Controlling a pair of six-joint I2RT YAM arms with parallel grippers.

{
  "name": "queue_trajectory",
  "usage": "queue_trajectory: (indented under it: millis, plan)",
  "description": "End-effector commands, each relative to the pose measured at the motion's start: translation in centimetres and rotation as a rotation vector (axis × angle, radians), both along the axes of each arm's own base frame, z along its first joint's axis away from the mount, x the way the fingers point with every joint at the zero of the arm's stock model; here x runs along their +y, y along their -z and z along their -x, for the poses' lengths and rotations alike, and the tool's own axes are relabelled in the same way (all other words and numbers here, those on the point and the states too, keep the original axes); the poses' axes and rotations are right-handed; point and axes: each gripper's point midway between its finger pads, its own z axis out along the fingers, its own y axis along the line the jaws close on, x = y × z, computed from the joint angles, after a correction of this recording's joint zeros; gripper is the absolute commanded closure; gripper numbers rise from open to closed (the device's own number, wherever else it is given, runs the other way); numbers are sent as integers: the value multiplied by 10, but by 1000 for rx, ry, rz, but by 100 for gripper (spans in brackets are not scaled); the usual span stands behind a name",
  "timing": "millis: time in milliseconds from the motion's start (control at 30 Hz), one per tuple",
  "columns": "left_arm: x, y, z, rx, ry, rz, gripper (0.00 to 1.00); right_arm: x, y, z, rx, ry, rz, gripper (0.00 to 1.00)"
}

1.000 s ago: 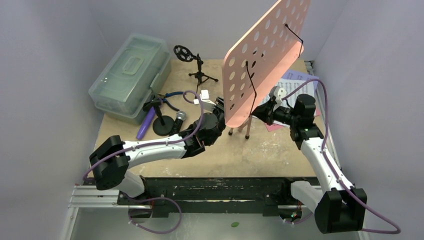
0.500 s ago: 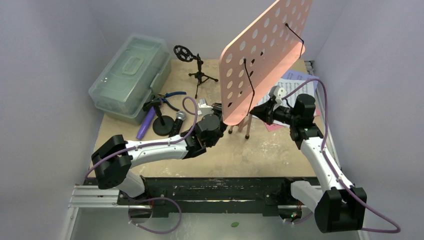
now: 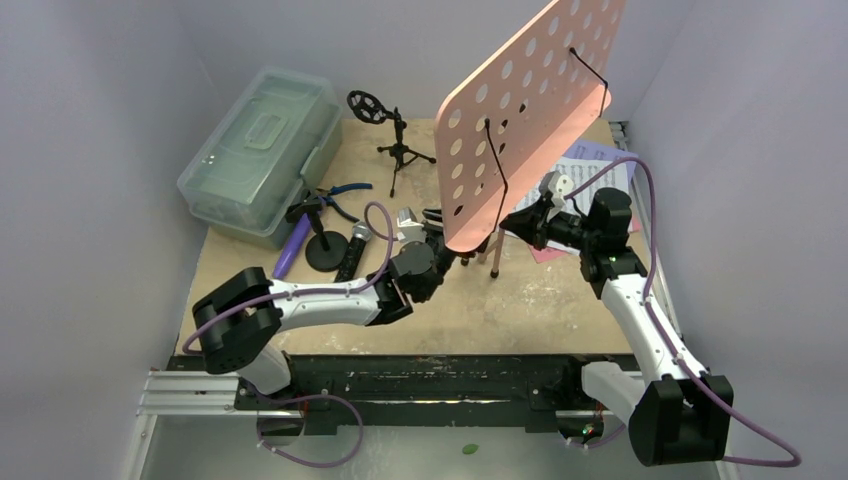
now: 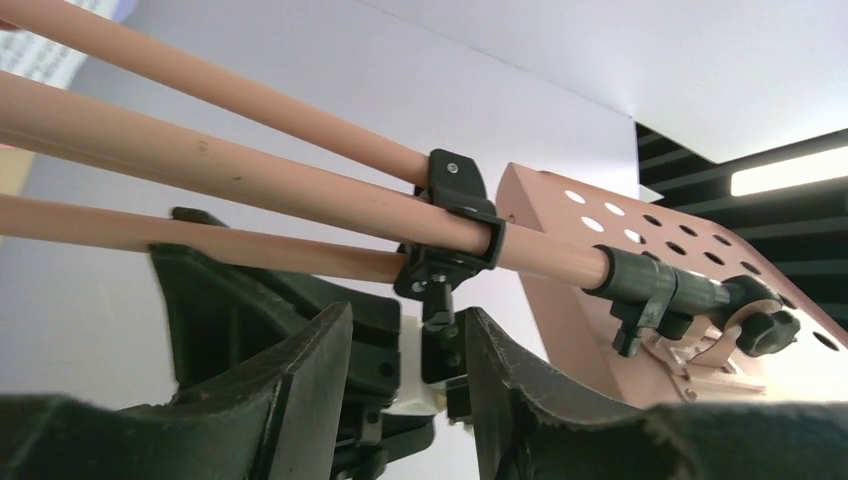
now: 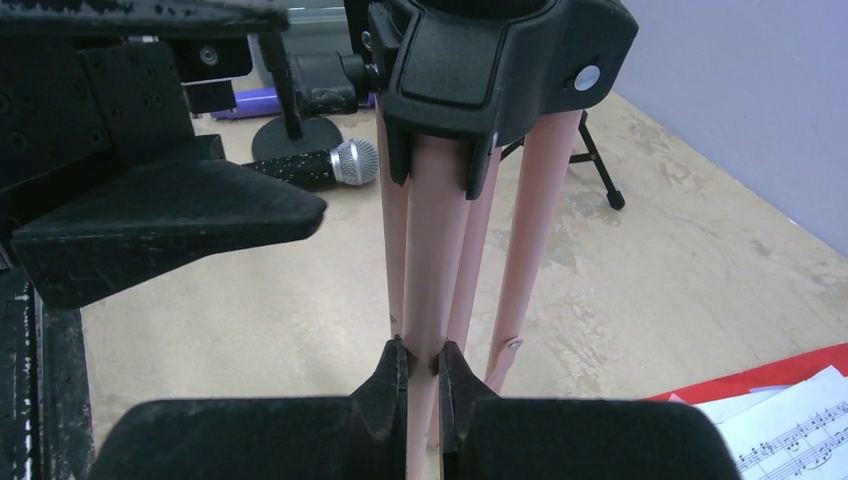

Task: Pack up the instrument practice props
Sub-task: Place the music stand at the center of the board.

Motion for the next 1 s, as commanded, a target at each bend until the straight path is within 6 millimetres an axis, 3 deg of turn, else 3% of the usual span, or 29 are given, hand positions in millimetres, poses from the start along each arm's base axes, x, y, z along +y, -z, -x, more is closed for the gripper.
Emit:
queue_trajectory:
  millis: [0,167,300,400,500,667,967]
  plan:
    - [27,-25,15,-112,-29,-51,54,-9,44,9,174,51,42,100]
    - [46,-7,23,-171,-58,-288,53,-10,44,8,175,53,42,100]
    - [59,-6,26,-338,-109,-554,54,-10,44,8,174,51,41,100]
    - [56,-9,24,-499,-131,-785,60,-10,44,8,174,51,42,100]
    - [44,-16,16,-575,-98,-908,69,-10,44,8,173,51,41,100]
    - [32,-23,3,-645,-67,-911,83,-10,44,8,174,50,40,100]
    - [18,-34,-5,-692,-49,-882,94,-9,45,8,174,46,39,100]
